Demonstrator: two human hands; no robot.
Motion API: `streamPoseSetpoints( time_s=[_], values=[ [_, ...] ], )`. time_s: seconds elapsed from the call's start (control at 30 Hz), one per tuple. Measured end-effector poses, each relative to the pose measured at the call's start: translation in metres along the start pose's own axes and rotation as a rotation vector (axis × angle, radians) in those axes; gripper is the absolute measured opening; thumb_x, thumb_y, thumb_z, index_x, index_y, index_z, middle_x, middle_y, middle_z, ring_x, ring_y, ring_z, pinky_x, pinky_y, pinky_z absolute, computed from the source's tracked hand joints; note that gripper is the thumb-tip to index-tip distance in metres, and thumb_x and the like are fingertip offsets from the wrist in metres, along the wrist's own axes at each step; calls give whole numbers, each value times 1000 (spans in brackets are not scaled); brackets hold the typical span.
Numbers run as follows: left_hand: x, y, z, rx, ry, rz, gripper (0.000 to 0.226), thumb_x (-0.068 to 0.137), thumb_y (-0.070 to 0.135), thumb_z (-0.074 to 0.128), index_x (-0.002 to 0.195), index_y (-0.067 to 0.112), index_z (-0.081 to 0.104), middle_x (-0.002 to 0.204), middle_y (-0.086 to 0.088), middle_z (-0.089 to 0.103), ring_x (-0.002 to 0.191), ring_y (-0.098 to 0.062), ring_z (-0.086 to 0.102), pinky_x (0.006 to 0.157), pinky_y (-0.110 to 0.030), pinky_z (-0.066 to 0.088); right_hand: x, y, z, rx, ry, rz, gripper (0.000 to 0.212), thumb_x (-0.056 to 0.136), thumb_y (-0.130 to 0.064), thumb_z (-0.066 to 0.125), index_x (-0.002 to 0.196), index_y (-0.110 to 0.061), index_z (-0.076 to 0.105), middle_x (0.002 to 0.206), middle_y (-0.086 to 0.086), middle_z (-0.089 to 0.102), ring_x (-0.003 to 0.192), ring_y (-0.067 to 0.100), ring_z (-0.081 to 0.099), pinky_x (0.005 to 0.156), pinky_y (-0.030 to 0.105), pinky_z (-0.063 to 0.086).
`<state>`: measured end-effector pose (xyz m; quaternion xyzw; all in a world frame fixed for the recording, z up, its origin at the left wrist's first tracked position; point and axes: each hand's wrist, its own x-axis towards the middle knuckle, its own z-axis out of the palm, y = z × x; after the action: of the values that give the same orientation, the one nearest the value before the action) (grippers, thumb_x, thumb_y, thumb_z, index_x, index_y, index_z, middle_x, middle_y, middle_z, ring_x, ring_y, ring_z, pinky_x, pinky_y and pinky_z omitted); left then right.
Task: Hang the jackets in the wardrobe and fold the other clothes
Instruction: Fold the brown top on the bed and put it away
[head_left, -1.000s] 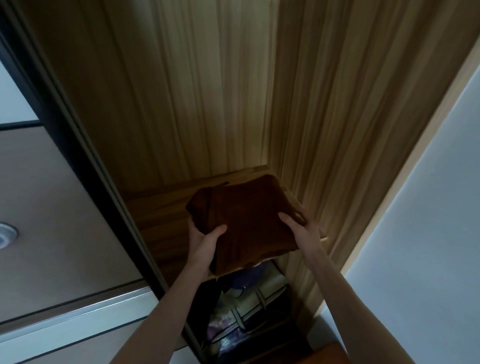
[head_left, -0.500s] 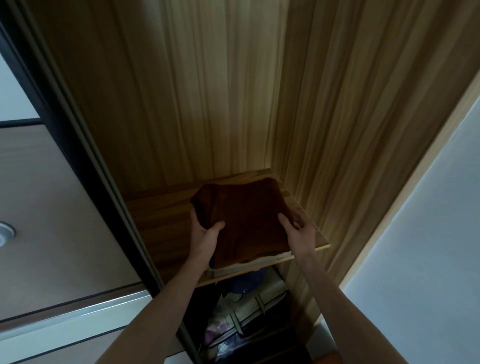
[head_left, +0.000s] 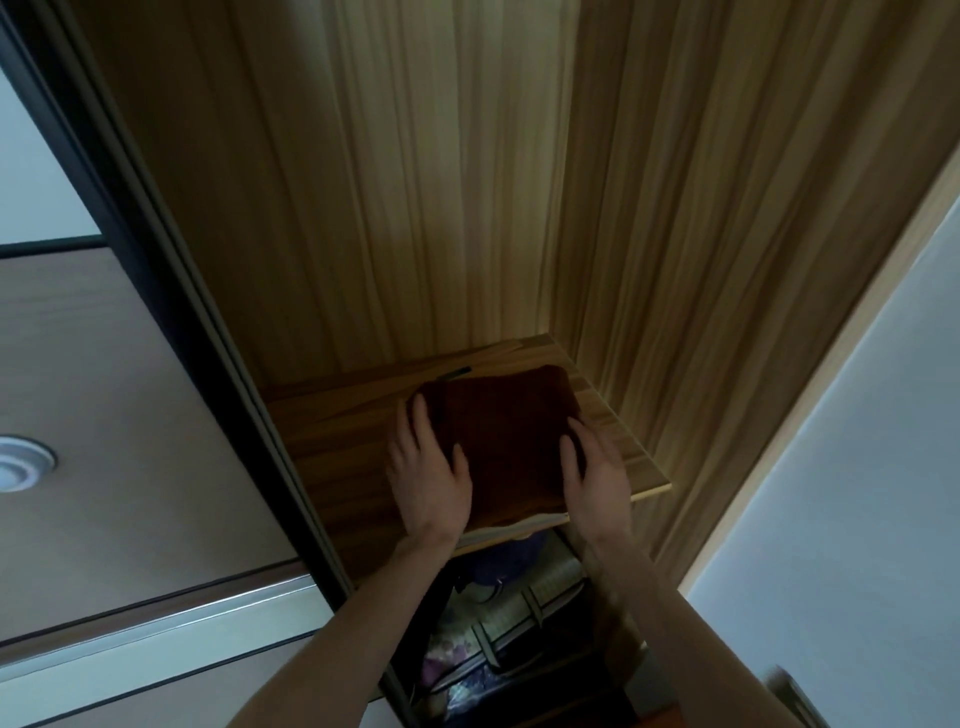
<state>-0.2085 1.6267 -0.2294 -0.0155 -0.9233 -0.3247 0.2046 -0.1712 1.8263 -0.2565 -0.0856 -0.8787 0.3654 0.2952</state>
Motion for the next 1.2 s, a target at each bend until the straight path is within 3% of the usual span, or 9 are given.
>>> streamPoseSetpoints(
  time_s=[0.1, 0.23, 0.37, 0.6, 0.87, 0.97, 1.2],
  values=[
    [-16, -4, 10, 45, -140, 285, 64, 111, 45, 34, 166, 24, 9, 173, -3, 16, 160, -18, 10, 131, -44, 14, -11, 0, 12, -97, -117, -139, 54, 111, -46, 35, 156, -18, 44, 164, 1, 38, 156, 15, 26, 125, 40, 25],
    [-26, -21, 17, 122, -317, 291, 72, 109, 59, 21, 166, 23, -3, 174, 1, 2, 160, -11, -5, 131, -37, 0, -12, 8, 13, -114, -249, -95, 71, 107, -63, 17, 164, -21, 26, 168, -8, 23, 158, 7, 12, 130, 43, 17],
    [-21, -32, 12, 180, -427, 286, 77, 107, 60, 23, 165, 21, -7, 174, 0, -7, 159, -12, -10, 130, -34, -7, -11, 8, 7, -108, -310, -121, 72, 107, -63, 21, 165, -21, 19, 166, -11, 21, 156, 6, 11, 129, 41, 18],
    [-22, -22, -7, -62, -346, 257, 72, 107, 59, 32, 166, 24, 9, 172, 3, 19, 159, -14, 10, 131, -37, 4, -12, -15, -14, 90, -286, -40, 67, 109, -57, 34, 165, -26, 18, 167, -6, 29, 154, 12, 26, 127, 37, 24],
    [-19, -11, -36, -52, -250, 392, 71, 103, 66, 30, 161, 25, 32, 167, 2, 34, 157, -16, 21, 130, -46, 18, -23, -38, -61, -130, -116, -120, 62, 108, -59, 35, 161, -26, 30, 163, -4, 38, 151, 14, 32, 126, 41, 22],
    [-23, -1, -45, -50, -238, 451, 68, 104, 63, 34, 159, 23, 36, 165, 0, 38, 156, -18, 24, 129, -47, 19, -34, -43, -78, -209, -67, -98, 64, 107, -63, 34, 161, -29, 32, 163, -5, 38, 152, 13, 30, 126, 38, 17],
    [-36, 16, -58, -64, -284, 576, 68, 103, 62, 35, 156, 20, 41, 161, -2, 44, 152, -20, 33, 126, -49, 26, -73, -63, -113, -437, -13, -75, 67, 106, -67, 29, 161, -28, 33, 166, -8, 35, 157, 11, 21, 129, 46, 17]
  ],
)
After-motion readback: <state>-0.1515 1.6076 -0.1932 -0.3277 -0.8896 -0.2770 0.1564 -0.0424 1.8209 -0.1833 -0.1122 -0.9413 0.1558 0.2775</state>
